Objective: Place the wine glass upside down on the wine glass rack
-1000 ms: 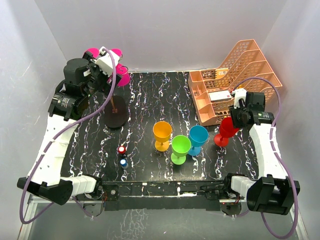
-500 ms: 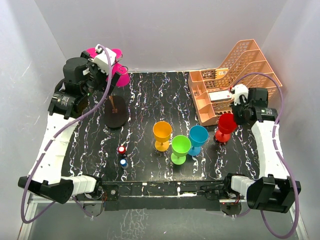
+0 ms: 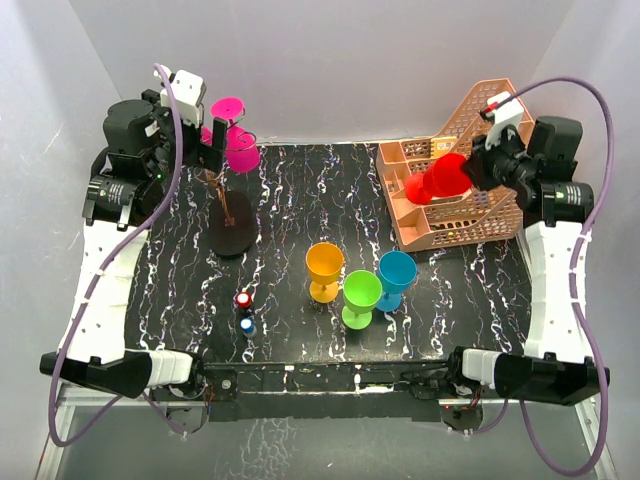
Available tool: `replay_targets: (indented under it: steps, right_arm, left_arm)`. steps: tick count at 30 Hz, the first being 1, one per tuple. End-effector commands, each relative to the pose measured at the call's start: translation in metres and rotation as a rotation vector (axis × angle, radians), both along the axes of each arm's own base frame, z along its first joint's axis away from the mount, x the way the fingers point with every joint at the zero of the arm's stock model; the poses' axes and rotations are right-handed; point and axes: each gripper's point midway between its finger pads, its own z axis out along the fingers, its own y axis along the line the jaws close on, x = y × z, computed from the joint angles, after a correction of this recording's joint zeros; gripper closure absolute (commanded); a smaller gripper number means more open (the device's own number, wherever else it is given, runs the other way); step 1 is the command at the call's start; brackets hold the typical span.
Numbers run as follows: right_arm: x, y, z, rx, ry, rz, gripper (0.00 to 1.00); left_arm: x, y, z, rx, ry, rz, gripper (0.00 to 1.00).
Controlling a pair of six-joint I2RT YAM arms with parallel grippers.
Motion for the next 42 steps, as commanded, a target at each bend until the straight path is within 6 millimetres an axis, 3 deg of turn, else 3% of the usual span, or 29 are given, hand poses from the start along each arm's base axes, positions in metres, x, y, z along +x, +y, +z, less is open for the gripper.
replay_targets:
  steps: [1, 6, 13, 18, 25, 33, 42]
  right_arm:
    - [0.038, 0.036, 0.068, 0.152, -0.232, 0.127, 0.92]
    - [0.071, 0.067, 0.087, 0.263, -0.294, 0.186, 0.92]
    - [0.087, 0.099, 0.102, 0.440, -0.332, 0.276, 0.92]
    - [0.088, 0.109, 0.093, 0.540, -0.274, 0.311, 0.92]
    - [0.072, 0.116, 0.071, 0.597, -0.235, 0.331, 0.92]
    - [0.053, 0.128, 0.070, 0.642, -0.198, 0.425, 0.92]
    - [0.050, 0.130, 0.063, 0.652, -0.185, 0.447, 0.92]
  left_arm:
    - [-0.017, -0.024, 0.028, -0.125, -0.038, -0.123, 0.03]
    - [-0.017, -0.047, 0.031, -0.254, 0.002, -0.207, 0.03]
    - [0.004, -0.099, 0.016, -0.425, 0.130, -0.342, 0.07]
    - [0.016, -0.141, 0.003, -0.483, 0.220, -0.400, 0.14]
    - [0.016, -0.194, -0.029, -0.515, 0.351, -0.459, 0.23]
    - [0.025, -0.213, -0.057, -0.562, 0.422, -0.462, 0.33]
    - [0.029, -0.224, -0.074, -0.588, 0.476, -0.467, 0.47]
